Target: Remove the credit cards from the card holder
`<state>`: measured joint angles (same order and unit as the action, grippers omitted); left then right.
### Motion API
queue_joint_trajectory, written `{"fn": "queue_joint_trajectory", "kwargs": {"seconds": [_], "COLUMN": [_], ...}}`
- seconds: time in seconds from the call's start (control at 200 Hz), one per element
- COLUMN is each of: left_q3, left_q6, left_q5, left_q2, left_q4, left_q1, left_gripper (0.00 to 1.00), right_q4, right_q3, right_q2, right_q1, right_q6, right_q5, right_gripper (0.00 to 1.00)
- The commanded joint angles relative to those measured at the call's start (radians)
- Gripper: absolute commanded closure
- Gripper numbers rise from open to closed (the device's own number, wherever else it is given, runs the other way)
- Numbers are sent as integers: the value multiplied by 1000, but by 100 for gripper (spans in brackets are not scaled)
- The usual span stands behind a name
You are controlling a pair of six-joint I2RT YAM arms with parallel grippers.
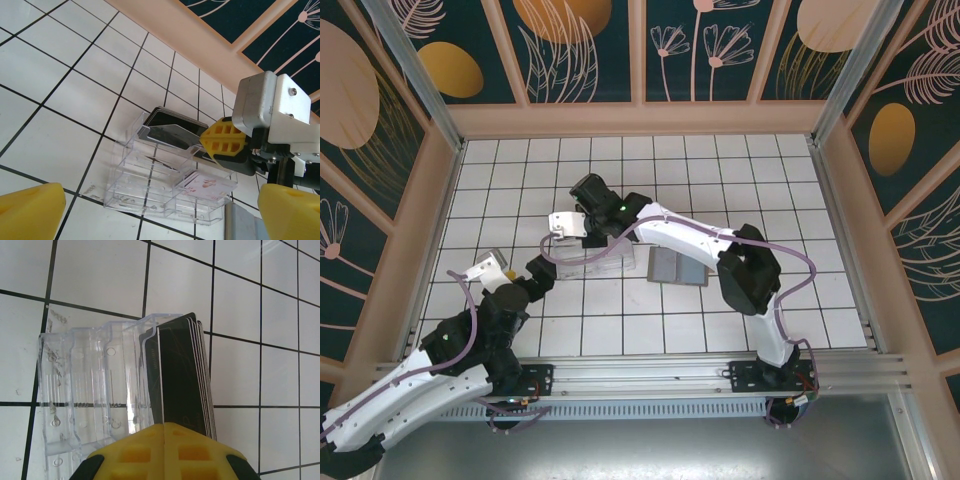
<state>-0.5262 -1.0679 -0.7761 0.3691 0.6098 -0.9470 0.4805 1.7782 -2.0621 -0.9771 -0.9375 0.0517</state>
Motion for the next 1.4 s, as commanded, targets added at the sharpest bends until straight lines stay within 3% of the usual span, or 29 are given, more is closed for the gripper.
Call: {"fn": "queue_joint_trajectory", "kwargs": {"seconds": [0.0, 0.095, 0.25, 0.545, 0.745, 1.02, 1.205, 1.395], "left_q3": [12, 17, 26, 32, 32, 19, 14, -44], "left_q6": [-1, -1, -1, 1, 16, 73, 128, 163], "left_q5": [-24, -22, -12, -5, 7, 72, 184, 321], "left_q2": [2, 2, 1, 2, 2, 117, 284, 508], "left_q4": [3, 0, -11, -16, -31, -135, -307, -464], "left_q1": [6, 6, 5, 5, 5, 5, 6, 6], "left_gripper": [1, 1, 1, 1, 1, 1, 1, 2], "right_q4": [5, 0, -23, -60, -125, -363, -482, -484], "right_q3": [23, 27, 23, 31, -24, -361, -622, -856], "right_q2": [-23, -27, -27, -31, 47, 345, 553, 738], "right_q1": [-6, -6, -6, -3, 35, 176, 294, 408], "right_q6": [-14, -6, 9, 36, 143, 503, 858, 1192], "right_q5": [-19, -28, -49, -84, -45, 53, 57, 18], "right_gripper": [100, 96, 80, 77, 77, 77, 77, 77]}}
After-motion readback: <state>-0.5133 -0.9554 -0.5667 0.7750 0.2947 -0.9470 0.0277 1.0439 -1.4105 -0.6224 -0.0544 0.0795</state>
